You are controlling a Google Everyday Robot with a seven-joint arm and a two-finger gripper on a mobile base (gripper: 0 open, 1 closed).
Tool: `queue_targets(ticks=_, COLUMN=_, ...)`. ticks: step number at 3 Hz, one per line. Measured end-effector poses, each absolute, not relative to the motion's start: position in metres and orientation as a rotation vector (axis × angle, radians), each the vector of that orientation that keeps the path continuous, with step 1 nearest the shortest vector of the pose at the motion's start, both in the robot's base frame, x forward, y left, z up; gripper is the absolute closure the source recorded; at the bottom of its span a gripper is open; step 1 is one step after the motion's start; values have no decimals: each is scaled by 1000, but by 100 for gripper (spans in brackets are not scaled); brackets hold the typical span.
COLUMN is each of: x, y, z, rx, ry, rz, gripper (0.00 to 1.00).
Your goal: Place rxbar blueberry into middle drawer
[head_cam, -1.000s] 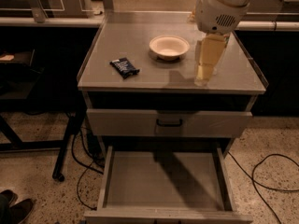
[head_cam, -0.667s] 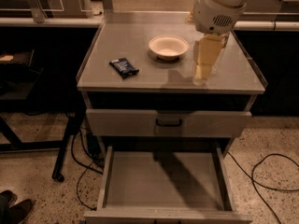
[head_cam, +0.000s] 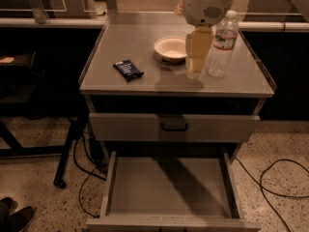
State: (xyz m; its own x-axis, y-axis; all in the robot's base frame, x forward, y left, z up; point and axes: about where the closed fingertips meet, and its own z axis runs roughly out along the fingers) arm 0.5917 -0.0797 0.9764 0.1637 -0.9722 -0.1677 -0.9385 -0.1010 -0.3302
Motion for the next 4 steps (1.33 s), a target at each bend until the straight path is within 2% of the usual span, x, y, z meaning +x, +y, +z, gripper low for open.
queue_targets(ticks=2, x=638, y=-9, z=971, rx=-2234, ry=1607, rz=-97, gripper=0)
queue_targets(ticks=4, x=653, y=10, z=968, rx=-2280, ry=1522, rz=-97, gripper=0)
